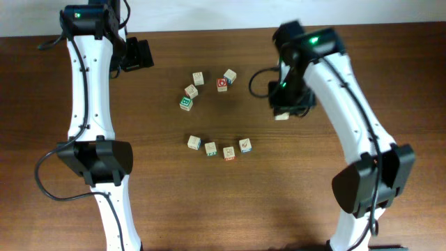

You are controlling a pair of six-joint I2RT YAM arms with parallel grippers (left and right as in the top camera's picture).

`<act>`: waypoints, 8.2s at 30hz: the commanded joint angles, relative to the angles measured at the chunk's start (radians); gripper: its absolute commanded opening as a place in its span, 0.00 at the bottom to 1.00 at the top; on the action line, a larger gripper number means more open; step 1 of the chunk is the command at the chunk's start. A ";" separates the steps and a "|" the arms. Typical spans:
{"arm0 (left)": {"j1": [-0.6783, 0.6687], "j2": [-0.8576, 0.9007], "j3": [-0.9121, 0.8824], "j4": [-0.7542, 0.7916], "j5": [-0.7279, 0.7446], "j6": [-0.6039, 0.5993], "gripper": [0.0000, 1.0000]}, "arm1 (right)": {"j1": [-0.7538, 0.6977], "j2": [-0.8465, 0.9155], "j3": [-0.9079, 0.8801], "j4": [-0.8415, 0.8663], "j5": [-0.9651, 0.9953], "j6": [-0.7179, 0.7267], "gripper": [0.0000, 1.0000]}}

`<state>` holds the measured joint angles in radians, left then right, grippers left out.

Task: Rotate 5 blocks

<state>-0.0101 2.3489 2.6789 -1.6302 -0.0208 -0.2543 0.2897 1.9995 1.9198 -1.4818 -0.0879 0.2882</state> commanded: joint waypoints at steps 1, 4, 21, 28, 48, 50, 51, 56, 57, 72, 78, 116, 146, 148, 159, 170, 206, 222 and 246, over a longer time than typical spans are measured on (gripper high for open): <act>0.006 0.009 0.005 -0.002 -0.013 0.002 1.00 | 0.006 -0.003 -0.254 0.206 -0.036 0.035 0.15; 0.006 0.009 0.005 -0.003 -0.007 0.001 0.99 | 0.012 -0.001 -0.450 0.442 -0.081 0.042 0.16; -0.036 -0.237 0.001 -0.058 0.117 0.069 0.61 | 0.051 -0.030 0.003 0.055 -0.136 0.019 0.37; -0.127 -0.511 -0.813 0.159 -0.029 -0.047 0.66 | 0.271 -0.099 -0.209 0.212 -0.039 0.139 0.40; -0.233 -0.363 -1.389 0.868 0.198 0.143 0.13 | 0.343 -0.010 -0.551 0.582 -0.146 0.306 0.04; -0.234 -0.354 -1.389 0.867 0.198 0.136 0.10 | 0.343 -0.010 -0.551 0.584 -0.137 0.316 0.04; -0.234 -0.354 -1.389 0.858 0.201 0.109 0.06 | 0.343 -0.010 -0.551 0.597 -0.136 0.316 0.04; -0.233 -0.354 -1.378 0.748 0.276 0.087 0.02 | 0.343 -0.010 -0.551 0.601 -0.133 0.316 0.04; -0.233 -0.354 -1.361 0.731 0.277 0.087 0.03 | 0.343 -0.010 -0.551 0.601 -0.133 0.316 0.05; -0.301 -0.354 -1.294 0.663 0.323 0.041 0.02 | 0.324 -0.010 -0.551 0.634 -0.157 0.311 0.05; -0.301 -0.354 -1.294 0.674 0.340 0.038 0.00 | 0.298 -0.060 -0.521 0.618 -0.152 0.293 0.05; -0.301 -0.354 -1.294 0.670 0.373 0.011 0.00 | 0.215 0.029 -0.523 0.652 -0.212 0.212 0.06; -0.301 -0.354 -1.294 0.668 0.373 0.011 0.00 | 0.103 0.062 -0.427 0.483 -0.097 0.164 0.14; -0.301 -0.354 -1.294 0.670 0.373 0.011 0.00 | 0.103 0.062 -0.427 0.483 -0.101 0.161 0.14; -0.301 -0.354 -1.294 0.669 0.374 0.011 0.00 | 0.166 0.063 -0.431 0.516 -0.193 0.177 0.13; -0.301 -0.354 -1.294 0.660 0.399 0.012 0.00 | 0.162 0.060 -0.370 0.551 -0.260 0.190 0.05; -0.254 -0.354 -1.016 0.508 0.282 0.095 0.05 | 0.028 0.070 -0.115 0.161 -0.084 0.127 0.19; -0.190 -0.354 -1.010 0.495 0.222 0.095 0.09 | 0.012 0.101 -0.390 0.365 -0.140 0.003 0.14; -0.170 -0.357 -0.656 0.148 0.221 0.095 0.00 | 0.061 0.061 0.151 0.036 -0.290 -0.154 0.34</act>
<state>-0.1879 2.0117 1.8671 -1.4109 0.2039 -0.1719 0.3470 2.1174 1.9553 -1.3834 -0.3809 0.1772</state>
